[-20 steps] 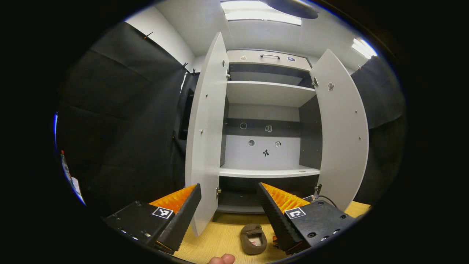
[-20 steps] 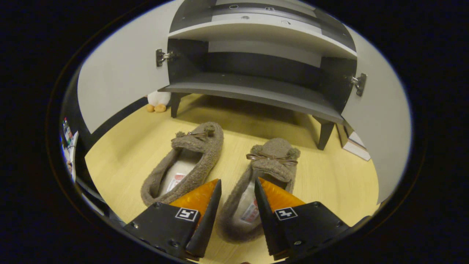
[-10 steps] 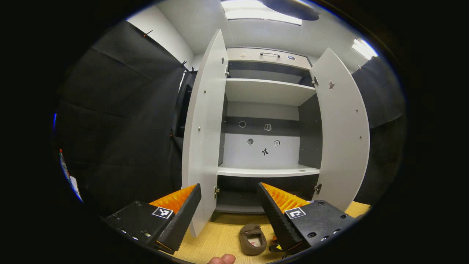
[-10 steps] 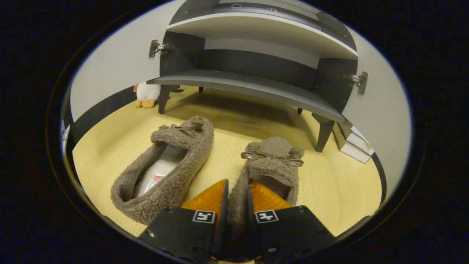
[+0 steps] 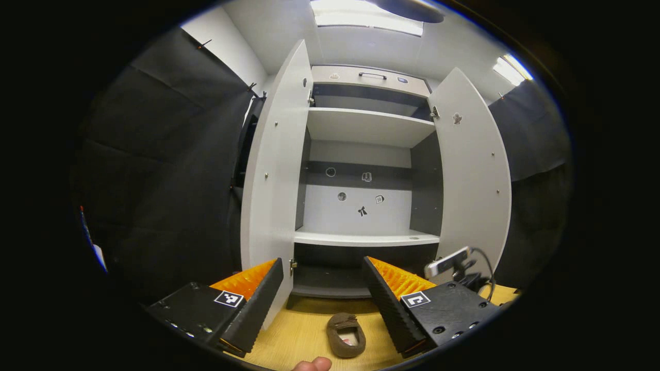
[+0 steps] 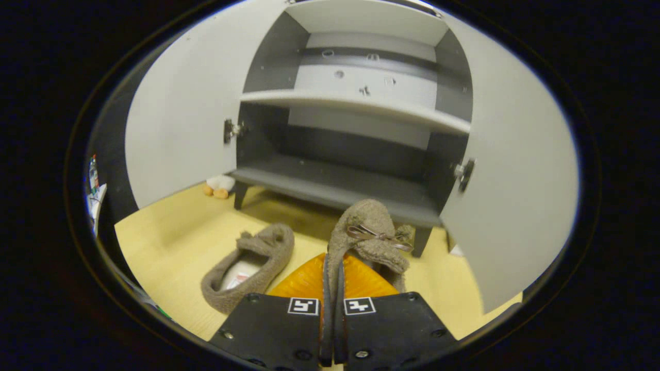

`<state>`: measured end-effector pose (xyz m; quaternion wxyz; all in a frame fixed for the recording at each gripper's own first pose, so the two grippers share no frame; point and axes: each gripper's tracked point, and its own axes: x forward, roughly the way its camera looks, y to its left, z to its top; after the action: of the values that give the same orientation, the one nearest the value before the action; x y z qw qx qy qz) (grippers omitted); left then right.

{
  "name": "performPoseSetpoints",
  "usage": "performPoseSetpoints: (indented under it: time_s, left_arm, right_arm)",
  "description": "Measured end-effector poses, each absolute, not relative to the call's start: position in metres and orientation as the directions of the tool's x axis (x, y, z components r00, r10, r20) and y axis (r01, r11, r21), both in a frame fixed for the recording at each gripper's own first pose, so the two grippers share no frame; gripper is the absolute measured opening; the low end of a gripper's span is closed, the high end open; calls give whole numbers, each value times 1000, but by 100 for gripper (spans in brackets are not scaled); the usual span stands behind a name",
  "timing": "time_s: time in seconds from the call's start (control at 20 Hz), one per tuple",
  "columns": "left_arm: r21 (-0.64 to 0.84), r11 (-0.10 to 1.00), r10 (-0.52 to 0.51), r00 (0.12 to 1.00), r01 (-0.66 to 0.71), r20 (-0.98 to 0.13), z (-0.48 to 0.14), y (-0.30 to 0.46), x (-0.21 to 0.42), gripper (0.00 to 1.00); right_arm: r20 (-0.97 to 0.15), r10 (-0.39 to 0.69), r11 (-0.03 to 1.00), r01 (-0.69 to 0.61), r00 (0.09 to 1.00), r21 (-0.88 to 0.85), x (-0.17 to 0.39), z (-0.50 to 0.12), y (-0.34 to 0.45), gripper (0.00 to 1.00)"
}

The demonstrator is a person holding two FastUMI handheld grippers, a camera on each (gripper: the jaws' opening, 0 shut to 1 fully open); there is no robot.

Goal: Grab one shoe with the right hand and put it into the shoe cabinet, grab the other shoe with the left hand and put it into the shoe cabinet; then close the right door with the right hand and the left door with the left hand.

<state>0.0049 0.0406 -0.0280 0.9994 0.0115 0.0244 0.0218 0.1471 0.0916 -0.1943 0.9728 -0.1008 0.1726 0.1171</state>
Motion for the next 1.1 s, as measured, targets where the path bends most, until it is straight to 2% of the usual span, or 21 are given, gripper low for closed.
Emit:
performPoseSetpoints:
  time_s: [0.25, 0.45, 0.75, 0.9, 1.1]
  left_arm:
    - [13, 1000, -2, 999, 3, -52, -32, 22, 7, 95]
    - [24, 1000, -1, 1000, 2, -27, -28, 18, 5, 95]
    - [33, 999, 11, 999, -9, -45, -34, 21, 4, 95]
    - [37, 999, 24, 998, -22, -55, -36, 27, 4, 95]
    - [42, 998, 41, 997, -39, -64, -39, 33, 5, 95]
  right_arm:
    - [-231, 249, 946, -288, 940, -150, 177, -57, 103, 5]
    - [-234, 196, 953, -241, 952, -185, 256, 0, 105, 5]
    - [-357, 75, 935, -190, 931, -298, 369, 2, 109, 5]
    - [-453, 34, 942, -180, 891, -282, 392, -15, 115, 5]
    - [-491, -27, 932, -156, 871, -327, 408, -24, 117, 5]
